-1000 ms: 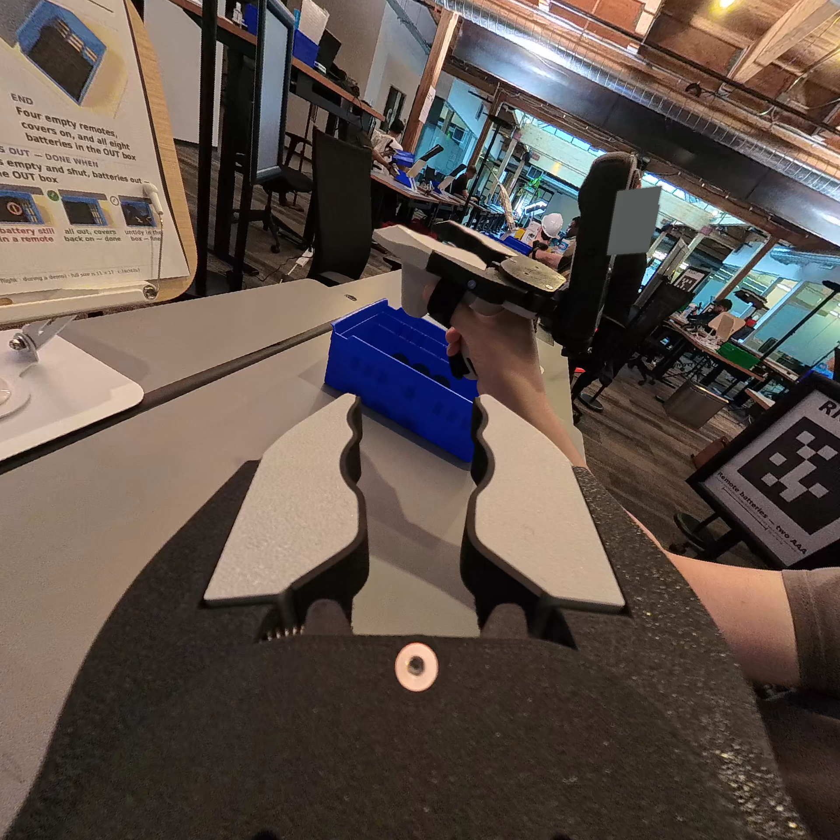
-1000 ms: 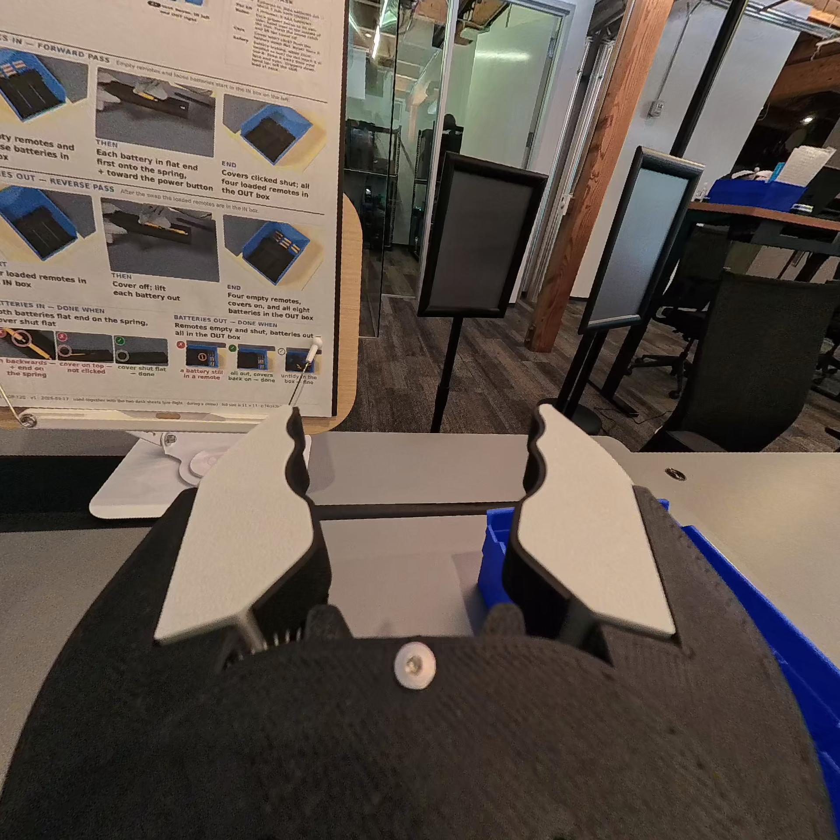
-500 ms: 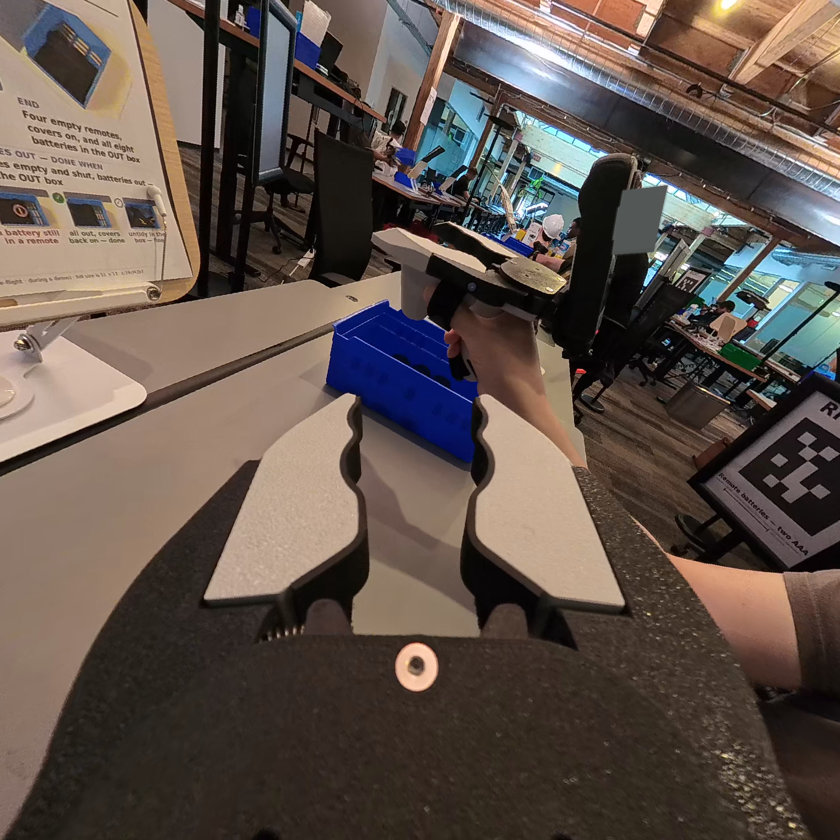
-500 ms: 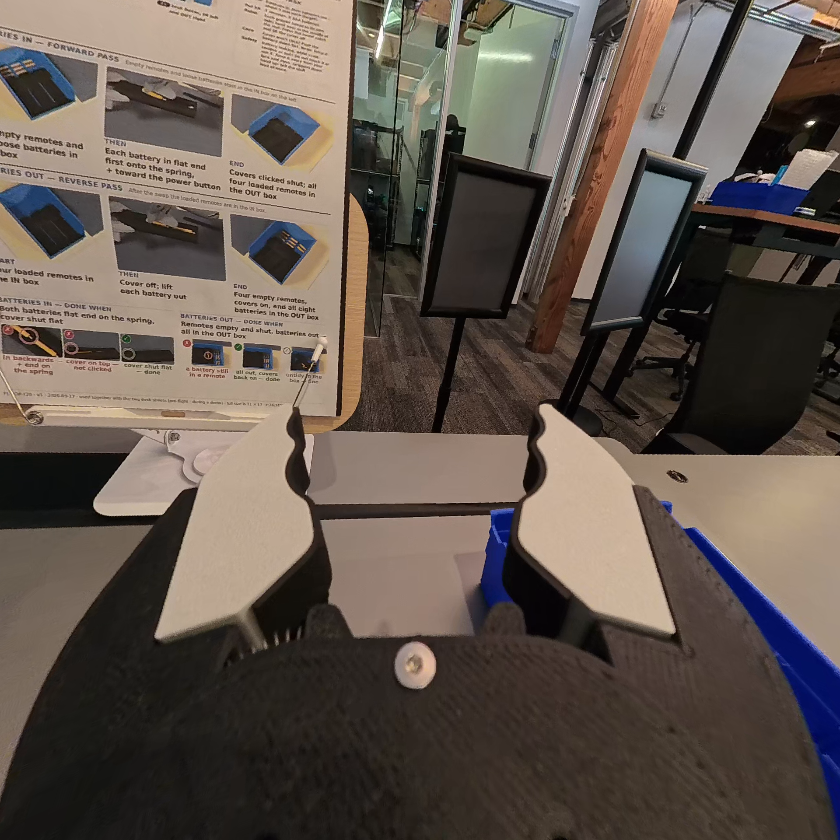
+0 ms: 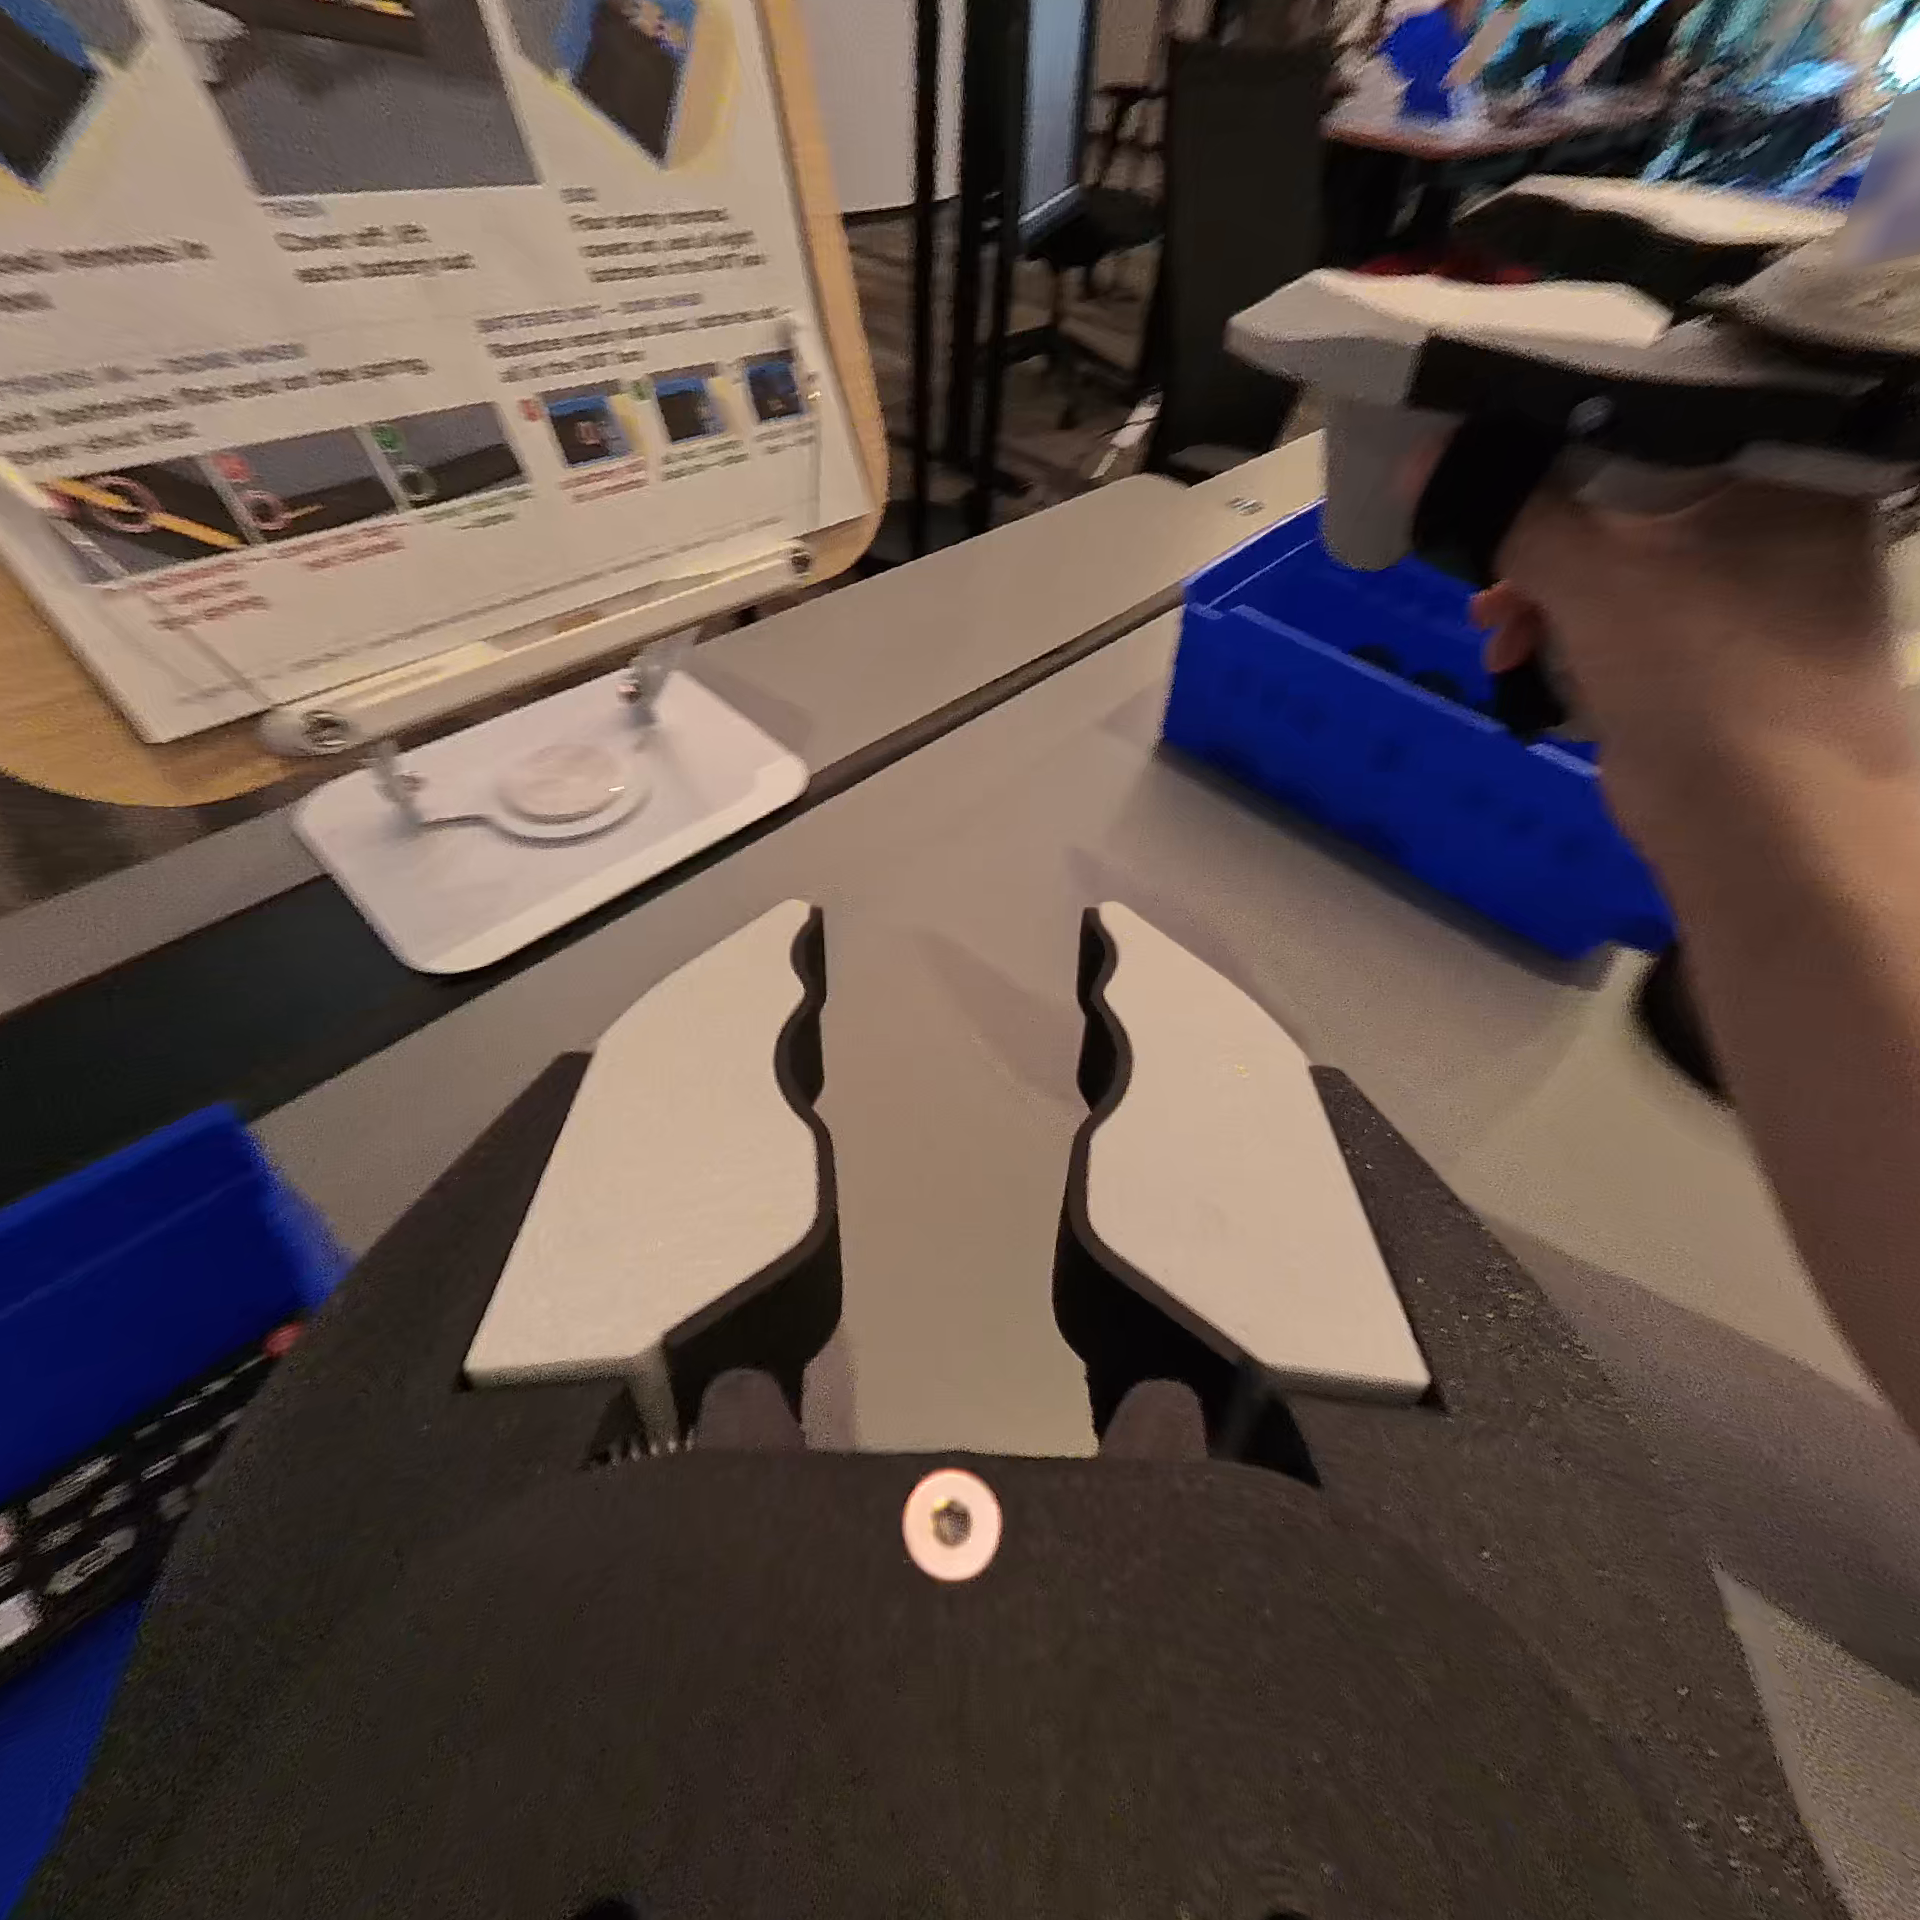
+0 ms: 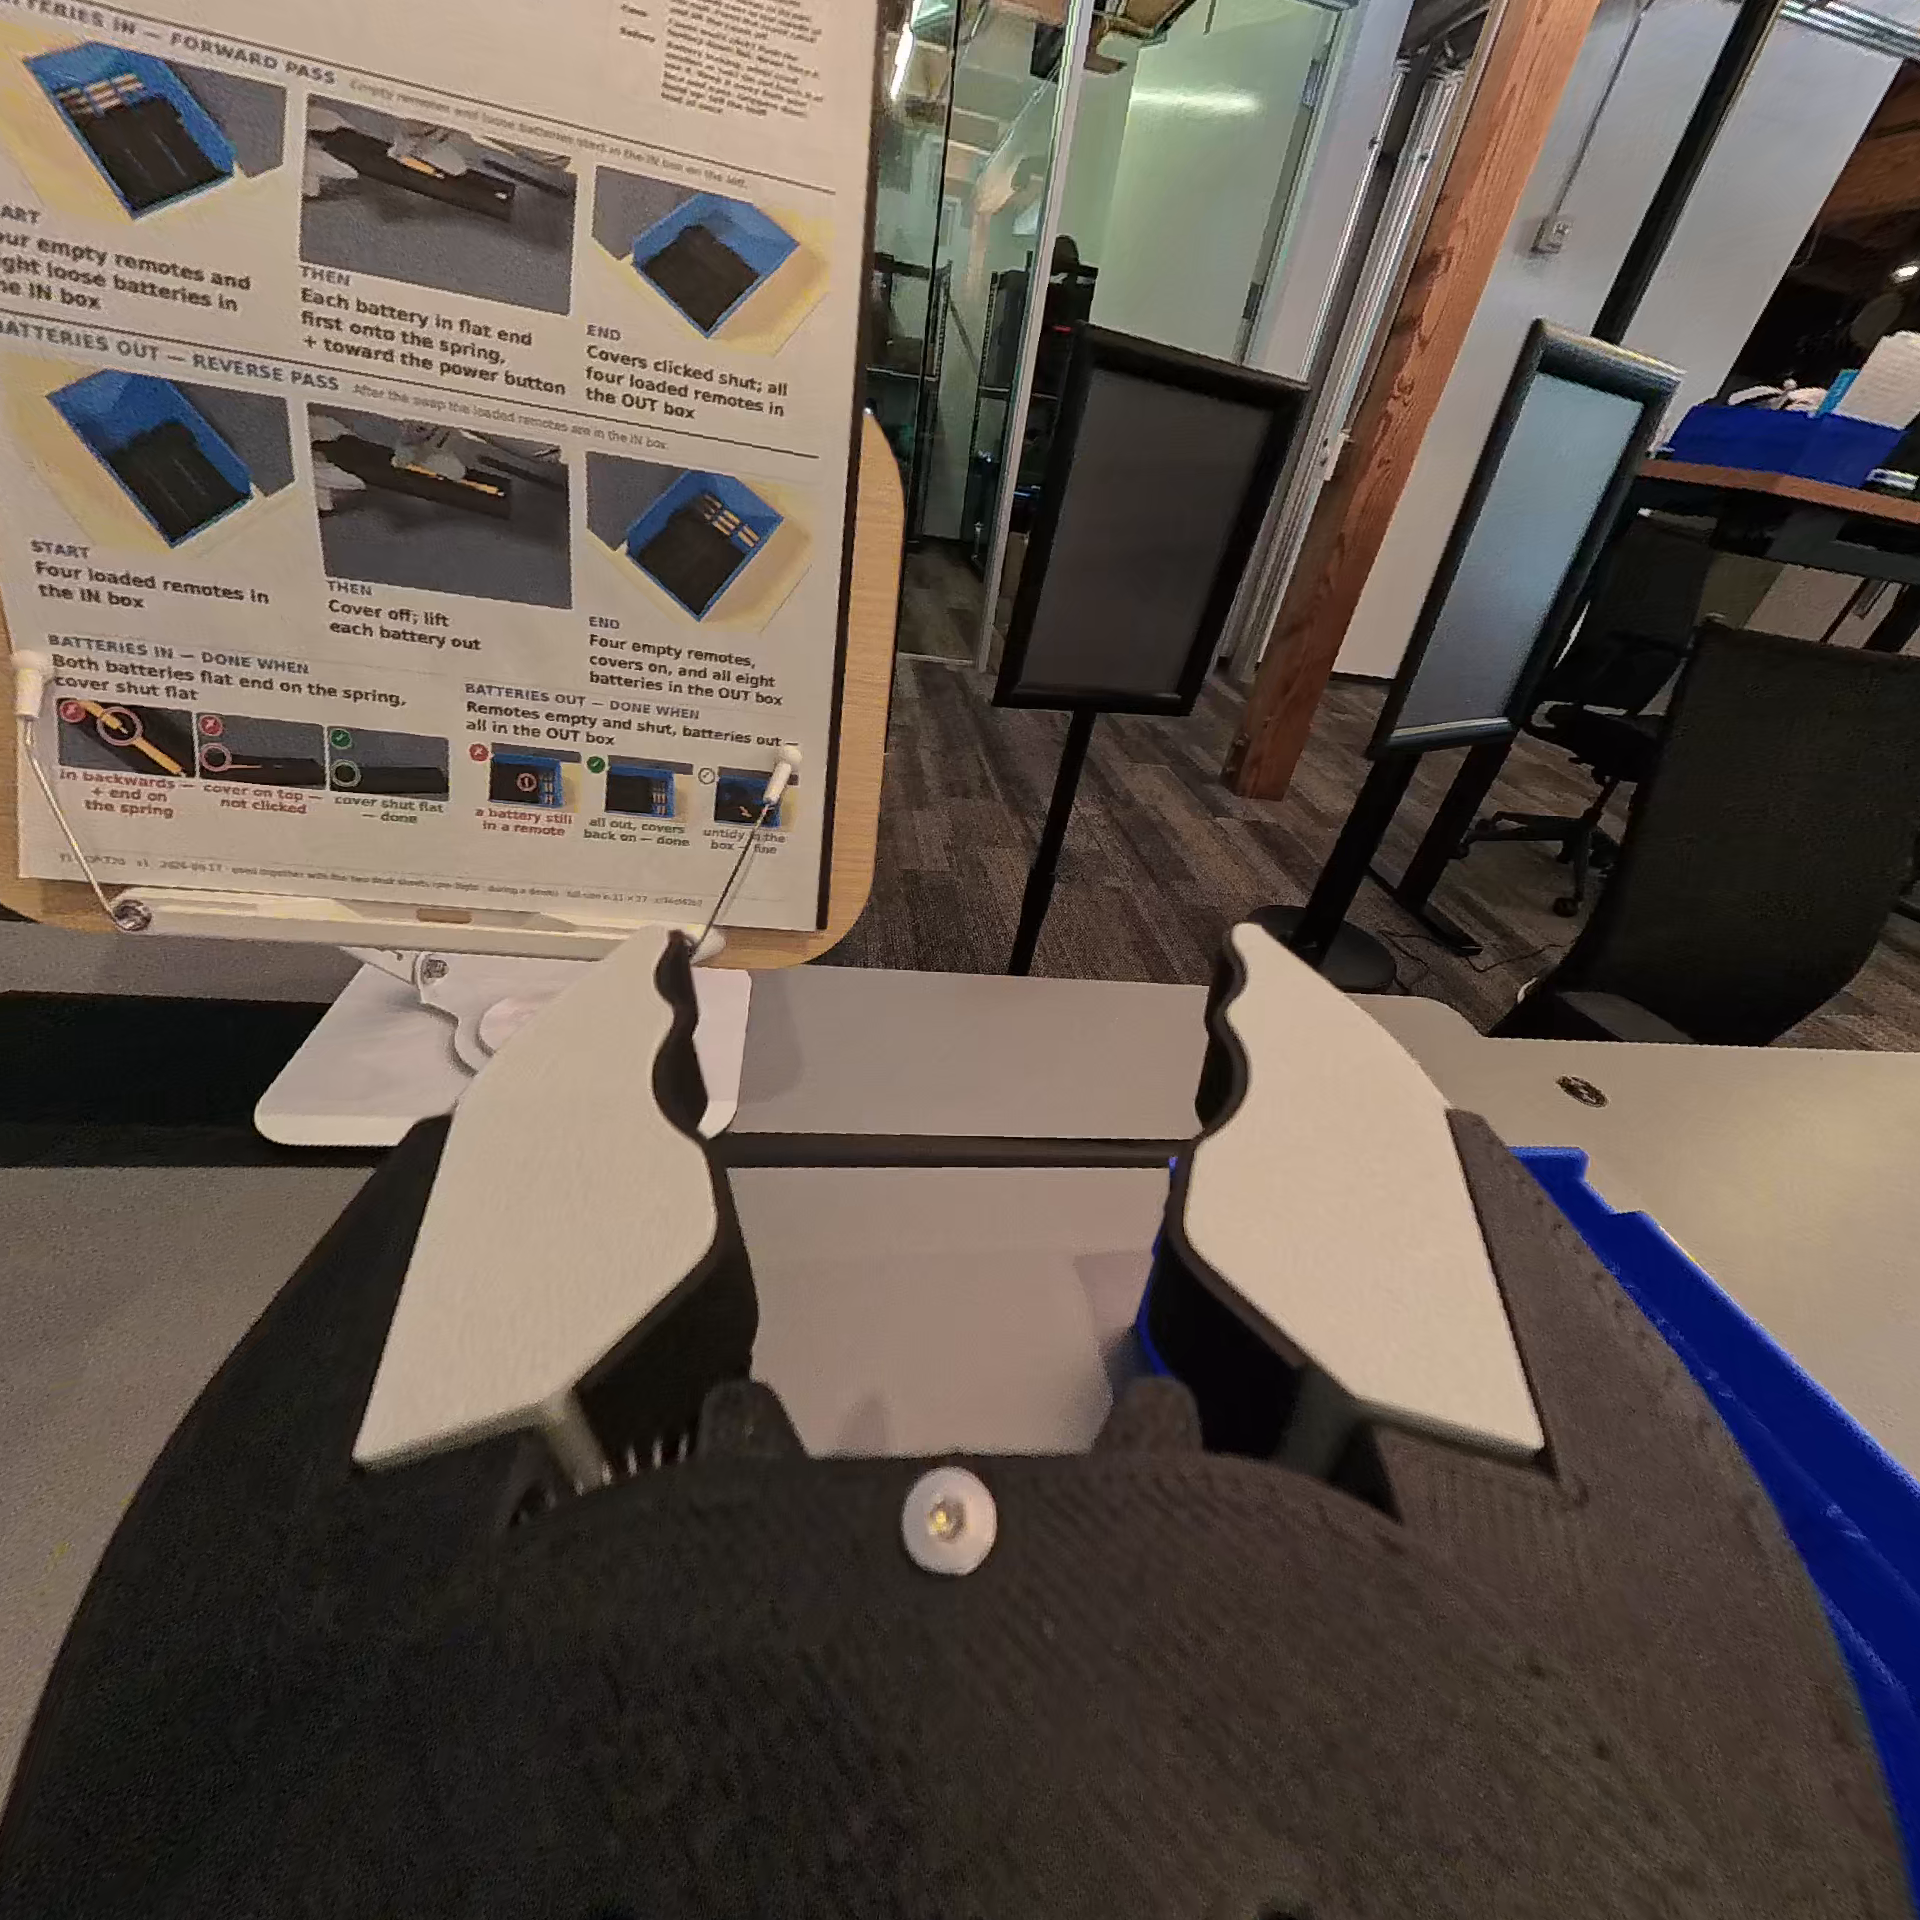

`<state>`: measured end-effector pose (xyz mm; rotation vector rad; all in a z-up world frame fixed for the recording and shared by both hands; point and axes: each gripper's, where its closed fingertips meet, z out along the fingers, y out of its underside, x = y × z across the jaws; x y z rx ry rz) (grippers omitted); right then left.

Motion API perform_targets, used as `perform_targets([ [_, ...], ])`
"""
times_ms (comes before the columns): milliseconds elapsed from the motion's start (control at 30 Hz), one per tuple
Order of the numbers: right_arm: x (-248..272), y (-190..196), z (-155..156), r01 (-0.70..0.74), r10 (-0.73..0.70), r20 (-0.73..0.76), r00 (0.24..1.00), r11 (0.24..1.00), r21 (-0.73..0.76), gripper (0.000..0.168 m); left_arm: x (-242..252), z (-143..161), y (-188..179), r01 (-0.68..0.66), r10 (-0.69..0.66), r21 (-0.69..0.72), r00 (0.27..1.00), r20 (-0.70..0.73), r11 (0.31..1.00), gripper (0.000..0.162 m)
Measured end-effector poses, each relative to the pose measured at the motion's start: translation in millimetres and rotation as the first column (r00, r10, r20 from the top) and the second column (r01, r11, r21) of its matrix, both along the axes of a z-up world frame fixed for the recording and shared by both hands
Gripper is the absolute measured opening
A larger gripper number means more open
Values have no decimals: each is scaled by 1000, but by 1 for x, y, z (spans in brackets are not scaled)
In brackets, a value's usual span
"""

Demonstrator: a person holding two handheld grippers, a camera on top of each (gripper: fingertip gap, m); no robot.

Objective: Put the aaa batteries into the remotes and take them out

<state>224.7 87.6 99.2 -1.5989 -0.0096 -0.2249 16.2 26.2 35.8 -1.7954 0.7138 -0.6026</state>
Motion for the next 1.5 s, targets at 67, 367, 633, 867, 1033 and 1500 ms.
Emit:
perform_targets([
  [67,-5,1,-3,-7,7,7,1000,1000,-10,95,-9,-6,8,-74,77,38,993,-84,996,47],
  [367,-17,-5,-19,-25,26,25,999,999,-34,95,-41,-19,32,-319,342,133,910,-234,938,72],
  [633,-28,-11,-25,-45,47,46,998,998,-51,95,-40,-15,30,-291,314,133,924,-217,948,70],
  [867,-40,-16,-23,-124,128,50,990,990,-70,95,-89,3,19,-244,241,8,951,-194,970,63],
  [1033,-43,-19,-26,-203,207,44,977,975,-87,95,-160,2,7,-227,206,-55,944,-257,972,47],
  [1500,-41,-6,-28,-309,314,65,947,948,-77,95,-202,-122,70,225,-382,-309,570,-727,924,50],
])
